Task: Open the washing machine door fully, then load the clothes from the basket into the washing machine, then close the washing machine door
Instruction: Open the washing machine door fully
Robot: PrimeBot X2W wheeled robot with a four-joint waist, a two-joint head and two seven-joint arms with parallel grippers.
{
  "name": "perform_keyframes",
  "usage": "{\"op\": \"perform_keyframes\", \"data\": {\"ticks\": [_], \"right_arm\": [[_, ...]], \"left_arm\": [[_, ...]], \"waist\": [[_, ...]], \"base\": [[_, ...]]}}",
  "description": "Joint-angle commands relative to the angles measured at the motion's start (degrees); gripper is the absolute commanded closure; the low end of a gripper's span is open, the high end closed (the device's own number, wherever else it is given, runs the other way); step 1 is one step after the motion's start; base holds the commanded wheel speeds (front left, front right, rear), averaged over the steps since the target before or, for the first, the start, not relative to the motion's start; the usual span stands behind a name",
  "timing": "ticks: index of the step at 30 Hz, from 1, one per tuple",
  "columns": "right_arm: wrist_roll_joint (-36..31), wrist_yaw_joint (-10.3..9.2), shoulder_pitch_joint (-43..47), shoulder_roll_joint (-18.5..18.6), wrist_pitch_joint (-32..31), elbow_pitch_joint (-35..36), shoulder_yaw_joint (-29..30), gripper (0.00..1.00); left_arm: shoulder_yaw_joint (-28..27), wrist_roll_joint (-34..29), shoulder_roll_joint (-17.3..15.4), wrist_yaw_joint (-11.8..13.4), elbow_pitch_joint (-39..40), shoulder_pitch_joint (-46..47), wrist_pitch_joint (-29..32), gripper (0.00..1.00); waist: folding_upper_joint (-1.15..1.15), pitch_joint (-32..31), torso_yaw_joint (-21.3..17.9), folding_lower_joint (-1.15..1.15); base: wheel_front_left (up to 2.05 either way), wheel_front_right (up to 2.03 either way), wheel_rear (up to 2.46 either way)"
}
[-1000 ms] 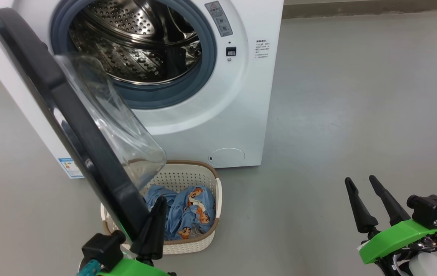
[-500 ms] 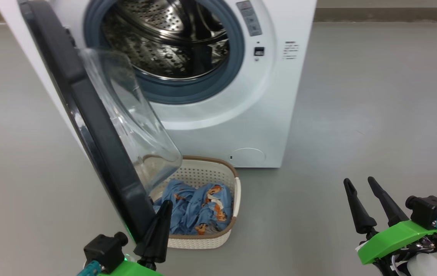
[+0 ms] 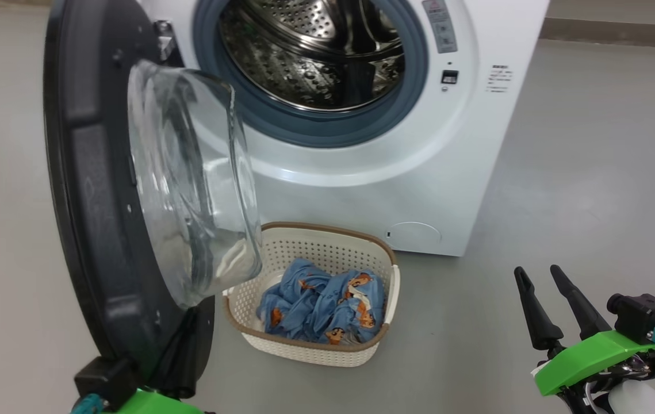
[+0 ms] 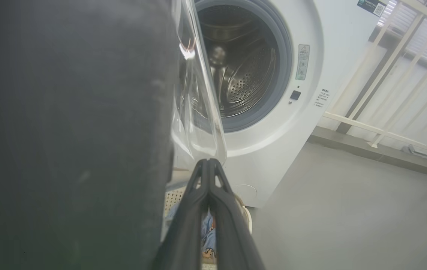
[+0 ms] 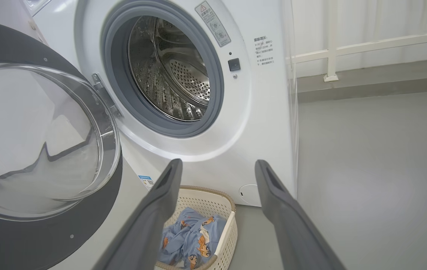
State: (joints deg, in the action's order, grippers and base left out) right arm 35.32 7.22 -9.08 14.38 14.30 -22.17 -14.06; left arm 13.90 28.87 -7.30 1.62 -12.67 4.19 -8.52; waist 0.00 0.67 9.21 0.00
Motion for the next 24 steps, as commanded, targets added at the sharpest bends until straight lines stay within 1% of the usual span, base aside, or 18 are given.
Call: {"op": "perform_keyframes", "data": {"ticks": [1,6,13,20,21,24], "right_arm": [[-0.34,0.26,-1.16,0.46,0.70,1.13,-0.34,0.00],[-0.32,0.26,-1.24,0.26,0.70,1.19,-0.41,0.00],[-0.47,0.26,-1.75,0.13,0.70,1.38,-0.11,0.00],[-0.68,0.26,-2.87,-0.02,0.70,1.82,0.12,0.00],[-0.68,0.26,-2.87,-0.02,0.70,1.82,0.12,0.00],[-0.76,0.26,-3.56,0.05,0.70,1.87,0.11,0.00]], "left_arm": [[-3.33,0.60,-1.87,0.88,1.76,0.60,0.05,1.00],[-5.40,0.95,-3.68,3.01,1.56,1.29,2.03,1.00],[-8.24,1.55,-6.55,4.86,-0.41,4.11,4.15,1.00],[-11.54,3.19,-10.32,5.09,-3.92,8.91,6.27,1.00],[-11.54,3.19,-10.32,5.09,-3.92,8.91,6.27,1.00],[-12.34,3.35,-11.91,4.91,-6.78,11.63,6.67,1.00]], "waist": [[0.00,0.07,1.32,0.00],[0.00,0.17,3.52,0.00],[0.00,1.29,6.15,0.00],[0.00,4.18,8.23,0.00],[0.00,4.18,8.23,0.00],[0.00,5.21,8.91,0.00]], "base": [[0.00,0.00,0.00],[0.00,0.00,0.00],[0.00,0.00,0.00],[0.00,0.00,0.00],[0.00,0.00,0.00],[0.00,0.00,0.00]]}}
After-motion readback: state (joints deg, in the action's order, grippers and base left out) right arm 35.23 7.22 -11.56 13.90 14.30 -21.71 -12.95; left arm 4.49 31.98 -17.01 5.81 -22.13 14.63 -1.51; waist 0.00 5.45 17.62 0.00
